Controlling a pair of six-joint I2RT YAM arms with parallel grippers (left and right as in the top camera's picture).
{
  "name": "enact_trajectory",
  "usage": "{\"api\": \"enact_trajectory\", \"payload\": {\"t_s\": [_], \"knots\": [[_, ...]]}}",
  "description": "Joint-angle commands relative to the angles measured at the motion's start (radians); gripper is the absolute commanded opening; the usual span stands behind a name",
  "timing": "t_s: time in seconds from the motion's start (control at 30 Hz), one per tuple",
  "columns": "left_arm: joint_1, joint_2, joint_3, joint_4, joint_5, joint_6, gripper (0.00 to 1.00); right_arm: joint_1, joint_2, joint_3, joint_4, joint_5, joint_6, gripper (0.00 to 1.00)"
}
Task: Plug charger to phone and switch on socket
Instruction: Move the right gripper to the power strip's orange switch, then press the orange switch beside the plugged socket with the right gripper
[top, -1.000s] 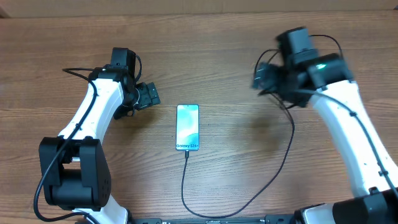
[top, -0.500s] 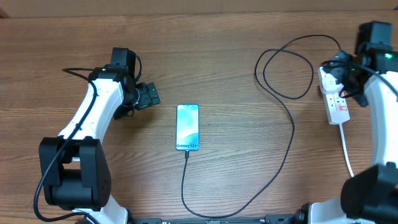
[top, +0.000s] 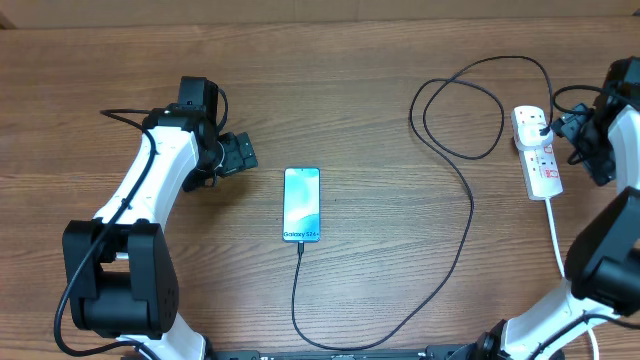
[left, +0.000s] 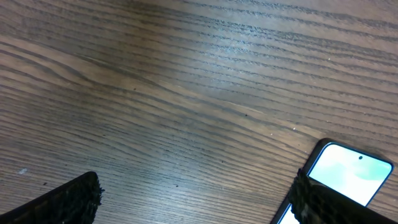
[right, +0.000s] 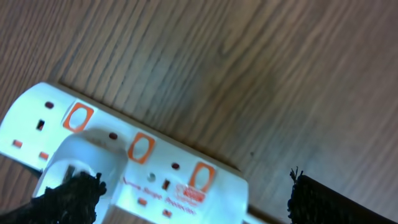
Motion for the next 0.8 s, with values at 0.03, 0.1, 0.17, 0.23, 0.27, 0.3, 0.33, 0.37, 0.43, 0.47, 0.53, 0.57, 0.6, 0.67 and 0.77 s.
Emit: {"api": "enact_trajectory", "payload": {"t_s": [0.03, 0.1, 0.17, 0.23, 0.27, 0.3, 0.33, 0.37, 0.43, 0.47, 0.53, 0.57, 0.6, 0.67, 0.77], "knots": [[-0.001, 0.012, 0.014, 0.002, -0.01, 0.011, 1.0, 0.0, 0.048, -0.002, 0.03, 0.01, 0.007, 1.0], [-0.001, 0.012, 0.014, 0.002, -0.01, 0.011, 1.0, -0.002, 0.071, -0.002, 0.04, 0.011, 0.006, 1.0], [-0.001, 0.012, 0.014, 0.002, -0.01, 0.01, 1.0, -0.002, 0.098, -0.002, 0.045, 0.011, 0.006, 1.0], [-0.001, 0.012, 0.014, 0.002, -0.01, 0.011, 1.0, -0.002, 0.122, -0.002, 0.046, 0.01, 0.006, 1.0], [-0.001, 0.012, 0.014, 0.002, -0.01, 0.011, 1.0, -0.002, 0.134, -0.002, 0.047, 0.01, 0.006, 1.0], [-0.001, 0.012, 0.014, 0.002, -0.01, 0.011, 1.0, -0.002, 0.143, -0.002, 0.05, 0.005, 0.006, 1.0], [-0.001, 0.012, 0.014, 0.002, -0.01, 0.011, 1.0, -0.002, 0.15, -0.002, 0.055, -0.003, 0.006, 1.0], [-0.001, 0.012, 0.014, 0.002, -0.01, 0.011, 1.0, -0.002, 0.158, -0.002, 0.059, -0.012, 0.005, 1.0], [-0.001, 0.012, 0.014, 0.002, -0.01, 0.011, 1.0, -0.002, 0.164, -0.002, 0.064, -0.023, 0.005, 1.0], [-0.001, 0.012, 0.014, 0.002, -0.01, 0.011, 1.0, -0.002, 0.164, -0.002, 0.064, -0.027, 0.005, 1.0], [-0.001, 0.012, 0.014, 0.002, -0.01, 0.011, 1.0, -0.002, 0.165, -0.002, 0.063, -0.043, 0.005, 1.0], [-0.001, 0.012, 0.014, 0.002, -0.01, 0.011, 1.0, -0.002, 0.164, -0.002, 0.061, -0.05, 0.004, 1.0], [-0.001, 0.012, 0.014, 0.002, -0.01, 0.011, 1.0, -0.002, 0.164, -0.002, 0.06, -0.056, 0.002, 1.0], [-0.001, 0.012, 0.014, 0.002, -0.01, 0.011, 1.0, -0.002, 0.164, -0.002, 0.056, -0.066, 0.002, 1.0], [-0.001, 0.012, 0.014, 0.002, -0.01, 0.011, 1.0, -0.002, 0.165, -0.002, 0.053, -0.084, 0.001, 1.0]]}}
